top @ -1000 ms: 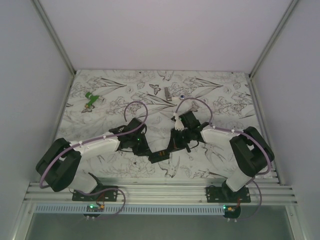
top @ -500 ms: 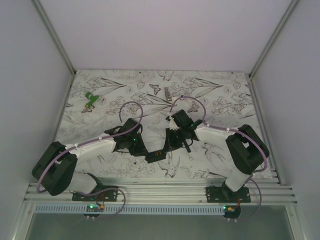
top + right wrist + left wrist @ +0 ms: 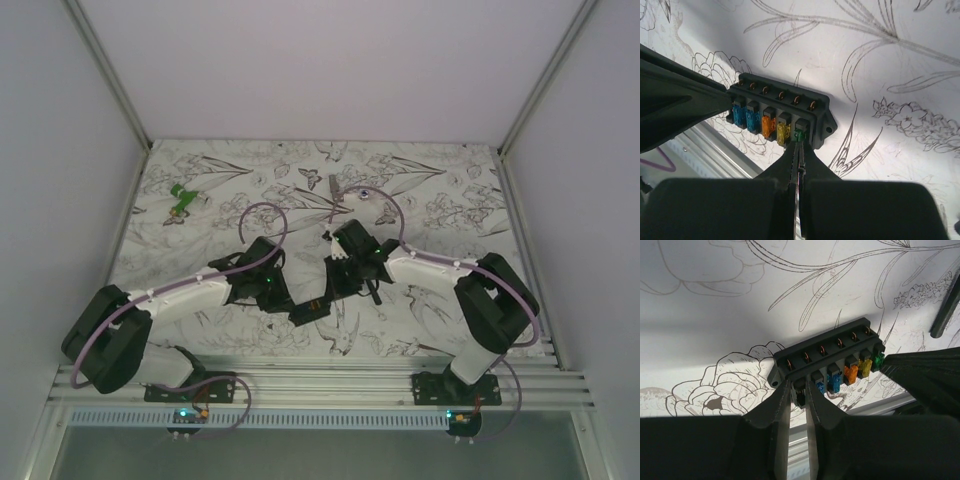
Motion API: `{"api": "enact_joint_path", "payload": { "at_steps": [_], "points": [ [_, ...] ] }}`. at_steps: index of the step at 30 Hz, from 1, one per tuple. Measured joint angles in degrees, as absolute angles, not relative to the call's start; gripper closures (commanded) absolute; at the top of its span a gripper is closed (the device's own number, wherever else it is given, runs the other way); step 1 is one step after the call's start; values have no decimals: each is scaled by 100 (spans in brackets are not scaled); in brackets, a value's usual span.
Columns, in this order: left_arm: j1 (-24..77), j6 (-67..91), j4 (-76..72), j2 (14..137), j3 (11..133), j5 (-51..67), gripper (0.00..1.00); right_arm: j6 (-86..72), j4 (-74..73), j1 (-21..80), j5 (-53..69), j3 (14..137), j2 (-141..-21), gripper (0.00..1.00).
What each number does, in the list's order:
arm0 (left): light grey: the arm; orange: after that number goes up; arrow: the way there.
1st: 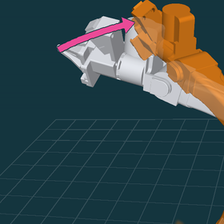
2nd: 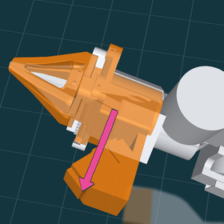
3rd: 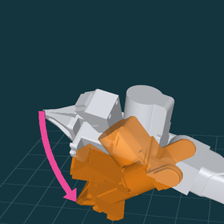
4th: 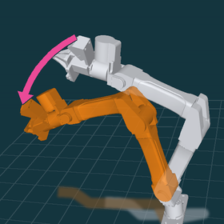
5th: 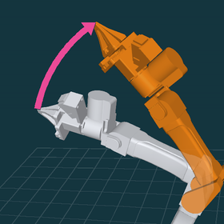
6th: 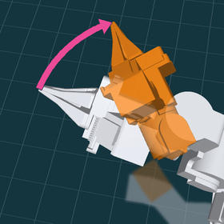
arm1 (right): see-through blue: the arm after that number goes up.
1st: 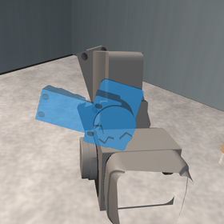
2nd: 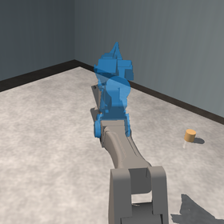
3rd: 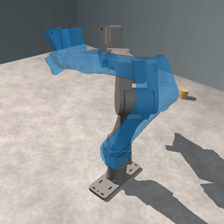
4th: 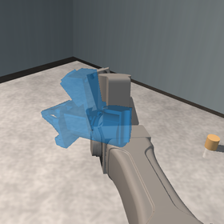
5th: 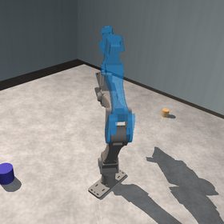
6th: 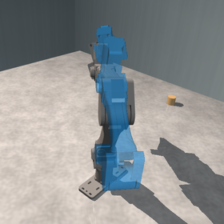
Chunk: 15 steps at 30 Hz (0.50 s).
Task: Snap on the fuse box
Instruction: Adjust the fuse box base at the center of the board.
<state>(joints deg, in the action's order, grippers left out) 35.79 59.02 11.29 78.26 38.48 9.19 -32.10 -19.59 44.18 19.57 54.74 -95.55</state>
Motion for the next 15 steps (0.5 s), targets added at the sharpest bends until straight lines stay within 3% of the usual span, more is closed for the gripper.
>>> {"api": "enact_joint_path", "payload": {
  "at_steps": [5, 15],
  "points": [
    [3605, 5778, 1345, 7826, 3968, 742, 79, -2934, -2119, 4412, 1750, 5760, -9583, 89],
    [3638, 5627, 1542, 7806, 4195, 580, 57, -2788, -2102, 4410, 1855, 6031, -9183, 73]
  ]
}}
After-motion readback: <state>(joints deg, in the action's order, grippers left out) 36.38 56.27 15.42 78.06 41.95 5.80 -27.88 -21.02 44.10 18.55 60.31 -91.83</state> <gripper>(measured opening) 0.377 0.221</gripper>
